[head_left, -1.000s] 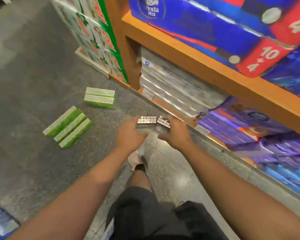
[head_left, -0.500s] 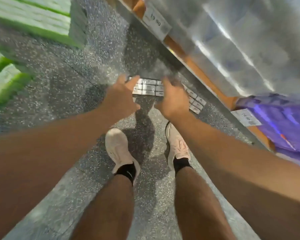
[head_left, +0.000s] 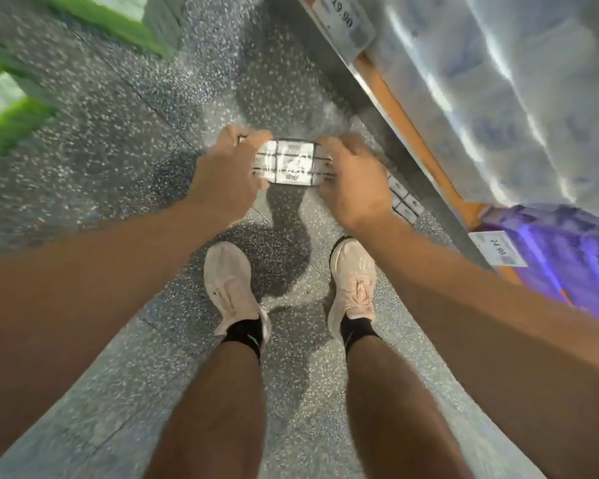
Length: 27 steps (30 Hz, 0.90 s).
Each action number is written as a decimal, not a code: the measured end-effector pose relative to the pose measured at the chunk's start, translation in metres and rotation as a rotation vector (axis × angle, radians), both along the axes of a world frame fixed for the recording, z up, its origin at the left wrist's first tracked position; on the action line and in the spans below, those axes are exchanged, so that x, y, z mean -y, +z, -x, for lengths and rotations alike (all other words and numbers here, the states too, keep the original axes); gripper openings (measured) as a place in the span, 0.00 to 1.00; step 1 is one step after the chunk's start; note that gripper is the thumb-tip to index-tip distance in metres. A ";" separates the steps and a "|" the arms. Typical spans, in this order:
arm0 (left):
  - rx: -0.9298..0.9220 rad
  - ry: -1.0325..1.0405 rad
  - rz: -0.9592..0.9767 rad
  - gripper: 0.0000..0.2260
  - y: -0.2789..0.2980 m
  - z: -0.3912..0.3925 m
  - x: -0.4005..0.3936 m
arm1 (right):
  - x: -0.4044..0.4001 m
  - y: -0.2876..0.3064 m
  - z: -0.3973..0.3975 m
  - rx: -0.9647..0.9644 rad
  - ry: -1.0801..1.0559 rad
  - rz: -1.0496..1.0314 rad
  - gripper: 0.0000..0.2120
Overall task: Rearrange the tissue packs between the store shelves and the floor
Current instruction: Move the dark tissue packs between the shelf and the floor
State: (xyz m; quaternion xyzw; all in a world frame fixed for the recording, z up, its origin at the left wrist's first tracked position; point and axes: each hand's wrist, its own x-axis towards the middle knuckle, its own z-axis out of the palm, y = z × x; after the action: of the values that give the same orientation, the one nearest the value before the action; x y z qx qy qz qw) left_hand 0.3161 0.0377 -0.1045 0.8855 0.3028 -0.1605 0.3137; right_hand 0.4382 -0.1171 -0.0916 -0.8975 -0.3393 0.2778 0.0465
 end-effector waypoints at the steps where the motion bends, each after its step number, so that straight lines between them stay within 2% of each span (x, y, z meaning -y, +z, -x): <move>1: -0.003 0.011 0.002 0.27 0.027 0.007 -0.008 | -0.004 0.026 0.003 -0.036 -0.004 -0.065 0.29; 4: -0.023 0.064 0.098 0.28 0.130 0.032 -0.040 | -0.025 0.117 0.017 -0.077 0.051 -0.240 0.30; 8: -0.021 0.143 0.089 0.29 0.293 0.076 -0.079 | -0.066 0.249 0.040 -0.144 0.155 -0.396 0.34; 11: 0.016 0.278 -0.014 0.29 0.420 0.132 -0.081 | -0.097 0.352 0.076 -0.187 0.282 -0.513 0.34; 15: 0.017 0.557 -0.176 0.30 0.557 0.224 -0.060 | -0.134 0.481 0.145 -0.250 0.431 -0.656 0.30; 19: 0.098 0.837 -0.341 0.27 0.683 0.348 -0.016 | -0.164 0.607 0.254 -0.255 0.745 -0.808 0.28; 24: 0.265 1.173 -0.698 0.21 0.825 0.520 0.069 | -0.173 0.747 0.445 -0.347 1.044 -1.082 0.26; 27: 0.231 1.315 -0.931 0.22 0.888 0.616 0.124 | -0.154 0.818 0.567 -0.404 1.158 -1.239 0.24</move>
State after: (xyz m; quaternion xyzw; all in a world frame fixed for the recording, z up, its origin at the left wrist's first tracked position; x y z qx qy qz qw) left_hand -0.2996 -0.0859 0.7833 0.5773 0.7624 0.2909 -0.0271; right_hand -0.1288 0.0367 0.7268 -0.3303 -0.8176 0.1771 0.4370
